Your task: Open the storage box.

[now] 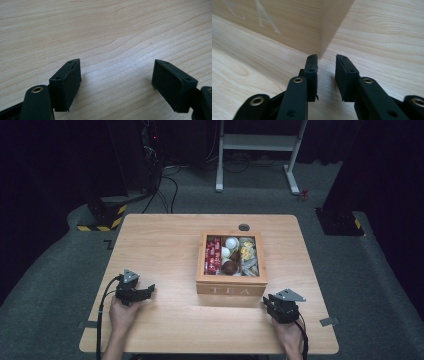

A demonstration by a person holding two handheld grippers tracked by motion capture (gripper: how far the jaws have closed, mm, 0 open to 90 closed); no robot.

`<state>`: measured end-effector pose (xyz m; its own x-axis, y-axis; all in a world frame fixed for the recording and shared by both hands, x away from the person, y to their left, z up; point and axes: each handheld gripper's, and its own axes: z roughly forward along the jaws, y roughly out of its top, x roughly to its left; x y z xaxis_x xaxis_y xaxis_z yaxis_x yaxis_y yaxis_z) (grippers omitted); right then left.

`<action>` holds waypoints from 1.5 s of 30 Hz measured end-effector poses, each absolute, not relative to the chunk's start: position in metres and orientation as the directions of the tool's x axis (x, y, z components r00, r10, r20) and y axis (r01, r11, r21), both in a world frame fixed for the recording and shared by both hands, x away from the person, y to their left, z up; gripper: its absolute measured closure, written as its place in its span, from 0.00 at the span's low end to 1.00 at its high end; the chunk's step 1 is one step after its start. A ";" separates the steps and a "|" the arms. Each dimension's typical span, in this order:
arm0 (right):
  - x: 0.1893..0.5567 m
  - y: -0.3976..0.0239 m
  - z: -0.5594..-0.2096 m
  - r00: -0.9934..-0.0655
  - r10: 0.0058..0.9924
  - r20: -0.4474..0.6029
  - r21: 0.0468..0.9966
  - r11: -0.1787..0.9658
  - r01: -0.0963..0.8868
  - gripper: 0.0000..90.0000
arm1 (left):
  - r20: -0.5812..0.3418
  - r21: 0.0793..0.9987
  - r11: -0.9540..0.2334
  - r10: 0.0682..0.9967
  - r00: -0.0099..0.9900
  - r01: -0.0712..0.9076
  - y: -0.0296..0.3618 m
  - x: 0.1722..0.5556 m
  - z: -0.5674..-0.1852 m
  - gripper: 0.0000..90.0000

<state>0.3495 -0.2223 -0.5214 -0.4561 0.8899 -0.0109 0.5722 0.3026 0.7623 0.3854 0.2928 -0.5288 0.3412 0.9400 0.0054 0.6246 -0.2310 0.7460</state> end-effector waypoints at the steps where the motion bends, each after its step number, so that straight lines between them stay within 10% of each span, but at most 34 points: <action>1: 0.349 -0.220 -0.522 -0.464 0.886 -0.006 0.763 0.304 0.570 0.83 | 0.010 0.745 -0.235 0.939 0.343 0.624 0.293 0.385 -0.529 0.26; 15: 0.349 -0.188 -0.515 -0.599 0.800 -0.008 0.767 0.390 0.510 0.99 | 0.009 0.746 -0.234 0.940 0.342 0.624 0.293 0.385 -0.529 0.26; 45: 0.363 -0.151 -0.498 -0.682 0.730 0.045 0.820 0.363 0.443 1.00 | 0.008 0.745 -0.232 0.941 0.339 0.625 0.293 0.385 -0.529 0.26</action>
